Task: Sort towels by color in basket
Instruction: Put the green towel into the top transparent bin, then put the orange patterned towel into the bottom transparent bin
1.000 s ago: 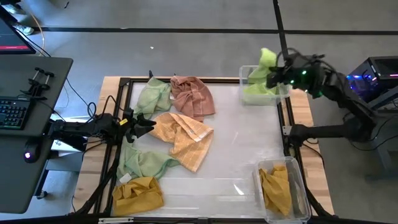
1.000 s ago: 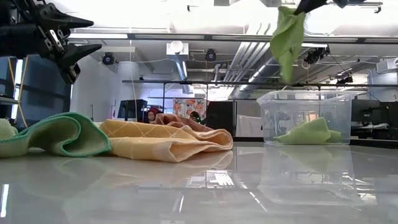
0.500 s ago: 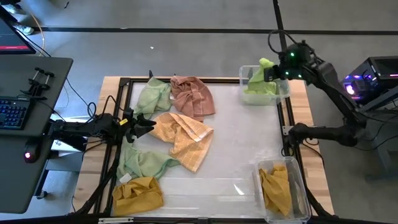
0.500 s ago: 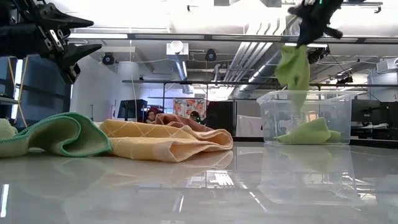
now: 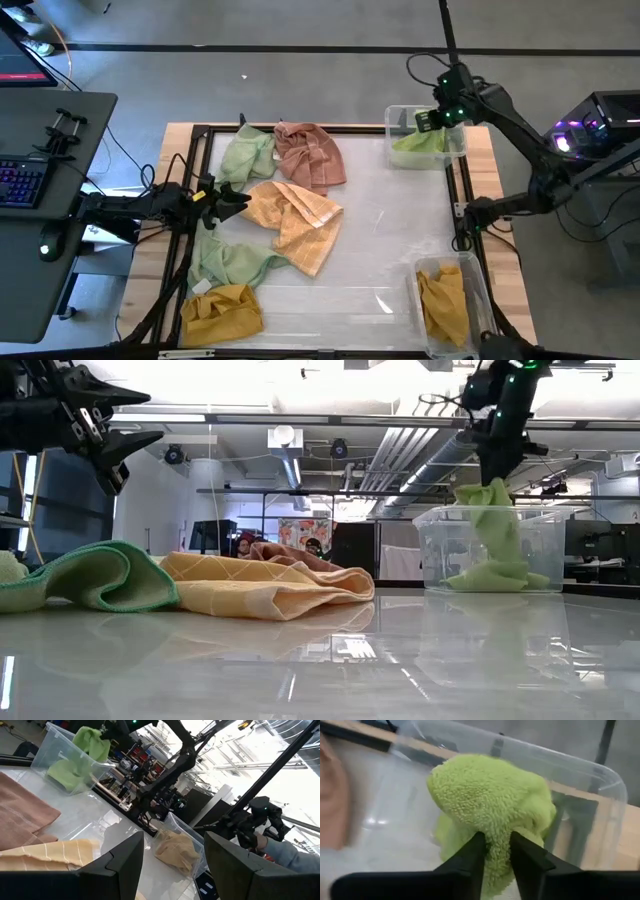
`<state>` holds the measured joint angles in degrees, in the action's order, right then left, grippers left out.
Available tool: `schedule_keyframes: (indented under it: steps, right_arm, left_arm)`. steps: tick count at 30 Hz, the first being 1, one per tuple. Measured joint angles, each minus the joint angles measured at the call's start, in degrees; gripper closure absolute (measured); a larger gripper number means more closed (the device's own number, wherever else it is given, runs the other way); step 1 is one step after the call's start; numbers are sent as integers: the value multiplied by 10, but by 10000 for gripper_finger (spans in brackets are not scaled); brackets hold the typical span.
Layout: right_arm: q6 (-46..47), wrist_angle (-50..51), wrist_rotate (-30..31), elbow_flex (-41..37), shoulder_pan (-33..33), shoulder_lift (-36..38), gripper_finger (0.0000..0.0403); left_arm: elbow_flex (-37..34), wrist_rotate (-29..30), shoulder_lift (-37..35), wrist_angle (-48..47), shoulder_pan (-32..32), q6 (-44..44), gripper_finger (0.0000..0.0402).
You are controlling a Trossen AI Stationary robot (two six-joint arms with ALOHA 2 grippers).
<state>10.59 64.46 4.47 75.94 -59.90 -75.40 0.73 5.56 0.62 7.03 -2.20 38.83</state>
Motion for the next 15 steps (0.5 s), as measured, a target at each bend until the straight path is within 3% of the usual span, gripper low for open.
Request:
schedule_keyframes:
  steps: [4,9,15]
  right_arm:
    - [-6,8,0,0,0,-16,267]
    - [-21,8,-3,0,0,-12,255]
    - [-41,-3,-104,0,25,-7,254]
  left_arm:
    - [0,0,0,0,0,0,207]
    - [0,0,0,0,0,0,207]
    - [0,0,0,0,0,0,207]
